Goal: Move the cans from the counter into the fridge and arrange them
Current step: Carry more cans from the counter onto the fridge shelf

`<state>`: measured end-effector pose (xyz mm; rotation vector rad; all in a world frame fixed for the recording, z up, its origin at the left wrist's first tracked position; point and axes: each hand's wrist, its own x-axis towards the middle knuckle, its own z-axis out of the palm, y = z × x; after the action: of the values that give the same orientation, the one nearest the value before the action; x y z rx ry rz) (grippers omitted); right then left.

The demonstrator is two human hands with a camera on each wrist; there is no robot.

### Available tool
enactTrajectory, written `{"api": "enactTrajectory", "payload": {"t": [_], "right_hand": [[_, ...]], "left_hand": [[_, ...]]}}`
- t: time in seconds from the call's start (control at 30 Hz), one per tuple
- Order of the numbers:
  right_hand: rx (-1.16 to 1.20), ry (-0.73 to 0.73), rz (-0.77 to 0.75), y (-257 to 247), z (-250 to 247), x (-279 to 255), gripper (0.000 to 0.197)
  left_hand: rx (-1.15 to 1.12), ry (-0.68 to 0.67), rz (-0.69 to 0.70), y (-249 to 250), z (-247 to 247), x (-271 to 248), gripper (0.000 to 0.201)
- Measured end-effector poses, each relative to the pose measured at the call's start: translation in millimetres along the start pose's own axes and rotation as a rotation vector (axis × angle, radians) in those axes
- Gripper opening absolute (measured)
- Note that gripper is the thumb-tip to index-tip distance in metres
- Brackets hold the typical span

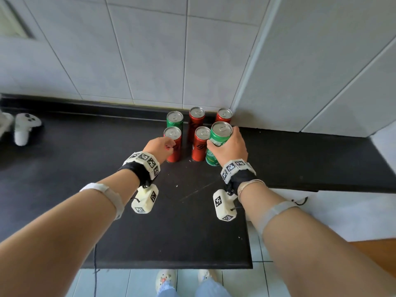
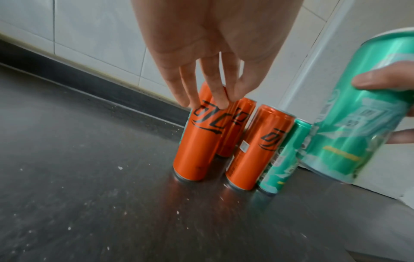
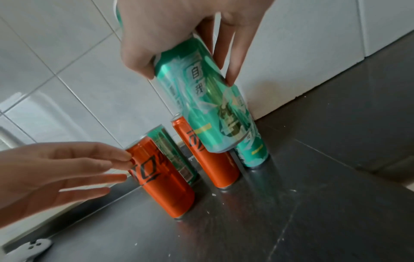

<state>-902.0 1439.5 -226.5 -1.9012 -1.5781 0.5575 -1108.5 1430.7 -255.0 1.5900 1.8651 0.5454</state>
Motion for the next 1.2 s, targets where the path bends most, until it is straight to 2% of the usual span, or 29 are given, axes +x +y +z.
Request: {"api": "enactTrajectory", "payload": {"t": [0.1,0.2,0.37,0.5,0.6,0.67,0.87,1.07,1.2], "right_hand": [[-0.004,-0.003,-0.019,-5,0,1,0.058],[-0.012,-0.015,-0.016,-6,6,2,0.059],[-0.008,-0.026,-0.023,-1,18,4,0.064],[-0.021,-0.045,-0.020,3,26,6,0.070],[-0.039,-0.047,-0.009,6,27,5,0.071],[-0.051,-0.037,0.003,8,26,4,0.071],[-0.049,-0.023,0.054,11,17,-2,0.062],[-0.047,0.024,0.082,9,-5,-16,0.055],[-0.026,0.092,0.129,18,-25,-27,0.054]], "left_hand": [[0.038,0.018,-0.049,-7,-6,8,0.012],[0.118,-0.041,-0.127,-17,-3,18,0.027],[0.042,-0.075,-0.188,-26,6,36,0.067],[-0.013,-0.079,-0.193,-25,19,50,0.075],[-0.156,-0.003,-0.216,-24,28,55,0.074],[-0.165,0.021,-0.187,-21,29,56,0.072],[-0.020,-0.081,-0.030,-4,17,42,0.075],[0.021,-0.127,0.099,33,3,26,0.070],[0.032,-0.157,0.191,60,6,16,0.074]]}}
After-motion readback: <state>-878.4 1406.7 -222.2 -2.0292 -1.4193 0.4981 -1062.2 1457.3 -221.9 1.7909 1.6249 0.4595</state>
